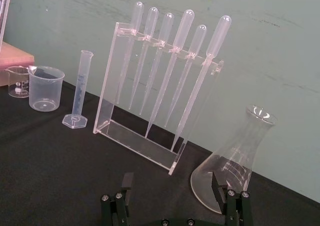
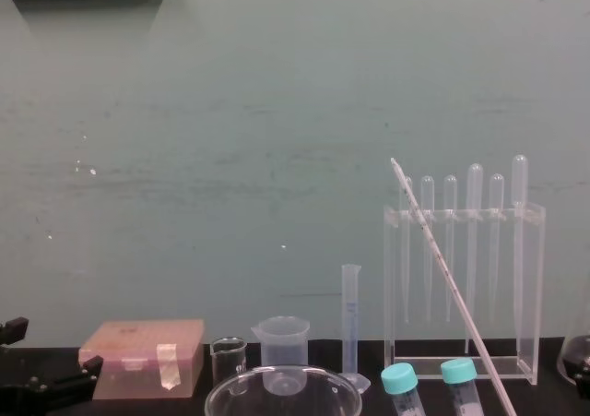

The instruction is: Hold the thermometer with one hand and immerse one end into the beaker, then reinsert it into the test tube rack.

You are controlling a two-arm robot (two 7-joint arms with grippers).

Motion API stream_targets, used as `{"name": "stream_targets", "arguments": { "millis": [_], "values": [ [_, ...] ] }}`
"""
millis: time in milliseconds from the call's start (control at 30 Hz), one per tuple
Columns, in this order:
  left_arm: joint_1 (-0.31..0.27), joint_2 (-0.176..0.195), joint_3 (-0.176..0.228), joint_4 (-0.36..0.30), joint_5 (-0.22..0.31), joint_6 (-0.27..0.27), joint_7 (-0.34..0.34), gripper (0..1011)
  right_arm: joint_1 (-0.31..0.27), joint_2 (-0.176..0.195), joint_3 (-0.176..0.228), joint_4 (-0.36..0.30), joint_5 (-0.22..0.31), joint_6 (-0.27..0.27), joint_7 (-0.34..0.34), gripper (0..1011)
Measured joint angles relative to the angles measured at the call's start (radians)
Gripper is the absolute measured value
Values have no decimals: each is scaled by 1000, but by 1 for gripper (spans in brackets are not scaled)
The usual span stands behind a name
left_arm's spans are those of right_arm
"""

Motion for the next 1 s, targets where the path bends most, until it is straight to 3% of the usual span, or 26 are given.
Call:
{"name": "stream_targets", "arguments": {
  "millis": [500,633,733,867,1000],
  "values": [
    [0,0,0,0,0,0,0,1008,0,0,0,0,0,0,0,1003],
    [0,0,0,0,0,0,0,1008,-1,5,17,-17,17,18,24,1003],
    [0,0,0,0,0,0,0,1008,-4,13,46,-48,71,57,71,1003],
    [0,0,0,0,0,0,0,1008,-1,31,107,-131,215,171,184,1003],
    [0,0,0,0,0,0,0,1008,19,48,137,-194,308,268,277,1003]
  ]
}}
